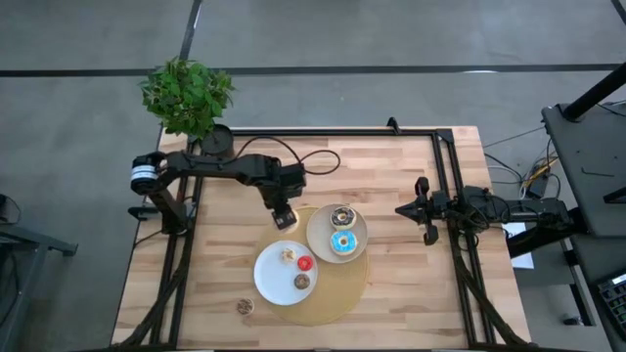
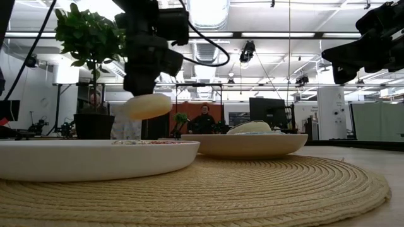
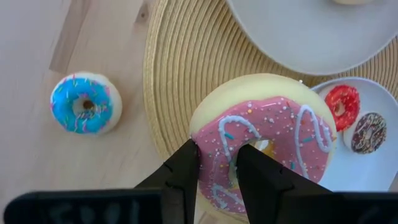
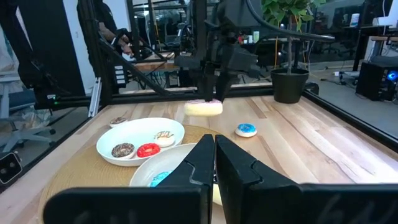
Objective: Pick & Place donuts
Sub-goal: Put the large pink donut on the gray plate
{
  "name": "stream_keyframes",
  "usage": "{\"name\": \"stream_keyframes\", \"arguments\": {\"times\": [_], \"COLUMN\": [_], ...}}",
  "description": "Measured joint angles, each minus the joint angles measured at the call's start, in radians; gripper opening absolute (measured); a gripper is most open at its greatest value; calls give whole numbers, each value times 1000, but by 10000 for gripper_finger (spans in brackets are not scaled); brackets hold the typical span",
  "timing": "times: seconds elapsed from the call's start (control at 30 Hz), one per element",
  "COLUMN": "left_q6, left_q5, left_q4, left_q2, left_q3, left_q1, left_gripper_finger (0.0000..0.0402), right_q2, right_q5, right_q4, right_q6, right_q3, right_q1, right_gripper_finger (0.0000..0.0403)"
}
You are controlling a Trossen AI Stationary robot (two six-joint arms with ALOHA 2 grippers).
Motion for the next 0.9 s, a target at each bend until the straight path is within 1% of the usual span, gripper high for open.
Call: {"name": "stream_keyframes", "arguments": {"times": [0.23,0.47,0.7,0.9], "left_q6": [0,13,15,15], "left_q5": [4,32,39,40], "left_q4": [1,-1,-3,0], "left_q2": [80,158,205,223], "left_q3": [68,175,266,293], "left_q1": [-2,-6,-17,-33], "left_gripper_finger": [78,78,78,78], "right_q2": [0,0,0,0], "right_q5": [0,0,0,0], "right_q4": [0,0,0,0], "right_q6": [0,1,0,1], "right_q3": [0,0,0,0], "right_q1": [0,0,0,0], "right_gripper_finger": [9,9,9,9]}}
